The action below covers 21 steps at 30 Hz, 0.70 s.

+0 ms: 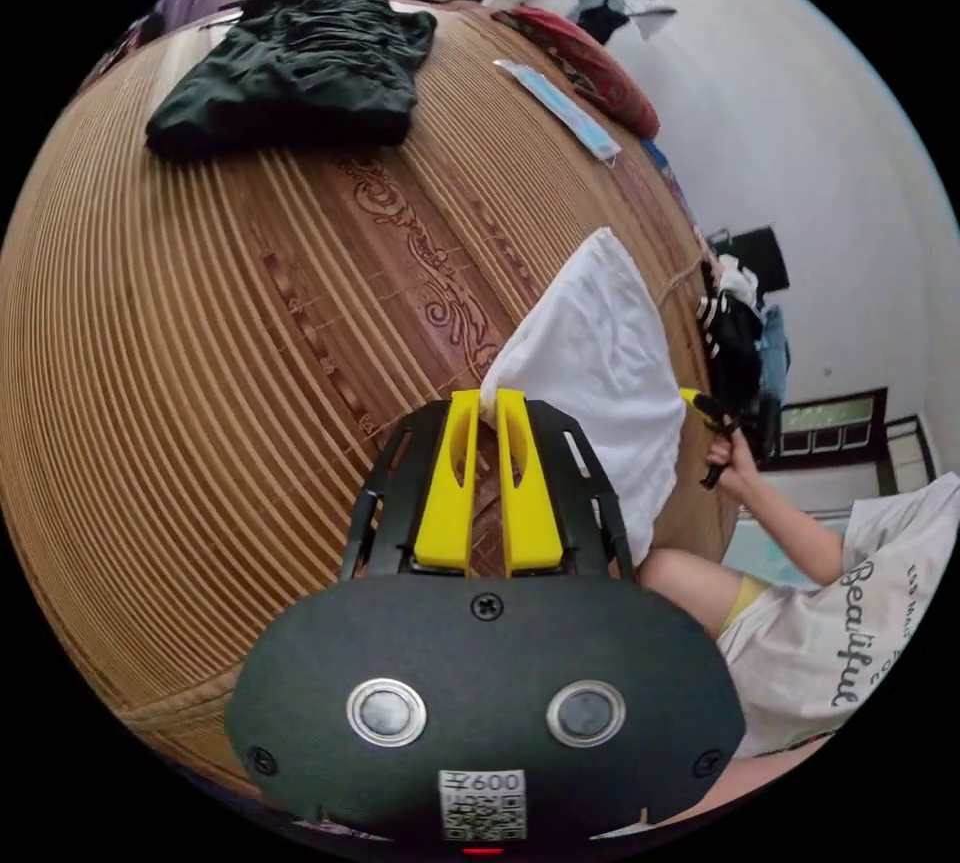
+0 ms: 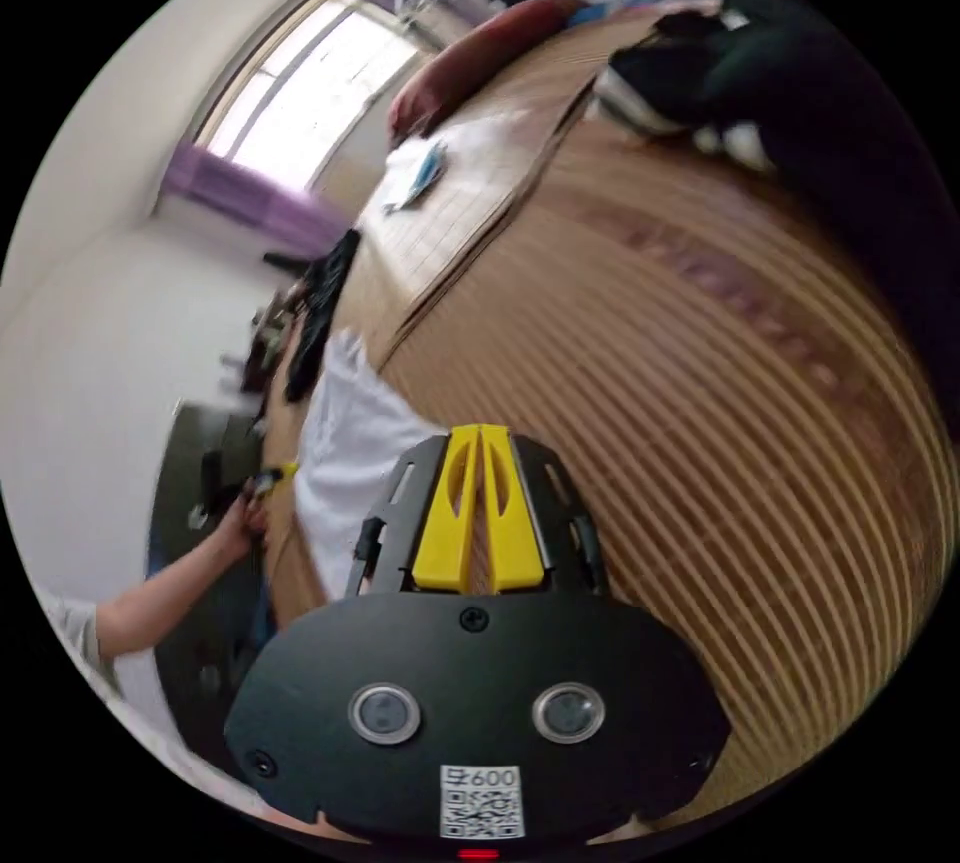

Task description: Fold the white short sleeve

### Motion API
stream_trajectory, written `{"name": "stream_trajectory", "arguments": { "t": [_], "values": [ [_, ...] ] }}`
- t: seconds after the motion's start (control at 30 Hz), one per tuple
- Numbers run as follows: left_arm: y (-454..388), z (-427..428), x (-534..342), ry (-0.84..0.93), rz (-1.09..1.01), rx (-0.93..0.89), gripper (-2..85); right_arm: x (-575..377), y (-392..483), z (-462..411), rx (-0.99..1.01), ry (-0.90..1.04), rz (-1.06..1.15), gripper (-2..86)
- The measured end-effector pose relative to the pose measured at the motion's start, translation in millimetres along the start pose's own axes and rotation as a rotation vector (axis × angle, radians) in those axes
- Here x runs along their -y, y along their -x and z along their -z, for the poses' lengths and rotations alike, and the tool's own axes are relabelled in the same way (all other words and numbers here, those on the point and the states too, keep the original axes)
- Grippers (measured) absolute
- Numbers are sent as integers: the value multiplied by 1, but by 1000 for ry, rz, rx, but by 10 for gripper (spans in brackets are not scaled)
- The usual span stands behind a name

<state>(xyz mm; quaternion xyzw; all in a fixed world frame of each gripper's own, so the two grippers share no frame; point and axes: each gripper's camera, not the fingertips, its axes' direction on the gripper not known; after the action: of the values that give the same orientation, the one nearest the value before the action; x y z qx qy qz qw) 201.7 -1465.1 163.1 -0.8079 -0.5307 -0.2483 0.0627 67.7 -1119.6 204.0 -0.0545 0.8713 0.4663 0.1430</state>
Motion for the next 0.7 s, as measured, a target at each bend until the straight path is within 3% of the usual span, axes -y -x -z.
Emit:
{"name": "stream_trajectory", "arguments": {
  "t": [0.03,0.07,0.13,0.2,0.27,0.37,0.43,0.53,0.57,0.63,0.7],
  "values": [
    [3,17,-12,-73,79,31,19,0,24,10,-157,-122,-8,-9],
    [1,41,-31,-227,152,94,15,4,60,5,-171,-177,86,-9],
    [-12,62,-50,-368,151,99,10,12,124,-31,29,-98,299,-9],
    [-31,56,-47,-337,62,40,7,14,196,-87,264,133,481,-9],
    [-61,23,-33,-177,-81,88,5,-12,287,-155,404,381,729,-9],
    [-61,-26,-34,11,-102,210,3,-56,356,-211,291,470,1020,-9],
    [-59,-29,-45,-23,-135,227,3,-64,362,-232,144,456,1109,-9],
    [-64,-30,-60,-56,-204,272,2,-27,322,-245,176,456,870,-8],
    [-62,-30,-66,-69,-204,279,2,-12,298,-239,108,373,692,-9],
    [-56,-27,-72,-89,-171,252,1,-2,266,-213,-50,142,542,-9],
    [-53,-14,-70,-79,-122,218,1,0,253,-206,210,135,550,-9]
  ]
}}
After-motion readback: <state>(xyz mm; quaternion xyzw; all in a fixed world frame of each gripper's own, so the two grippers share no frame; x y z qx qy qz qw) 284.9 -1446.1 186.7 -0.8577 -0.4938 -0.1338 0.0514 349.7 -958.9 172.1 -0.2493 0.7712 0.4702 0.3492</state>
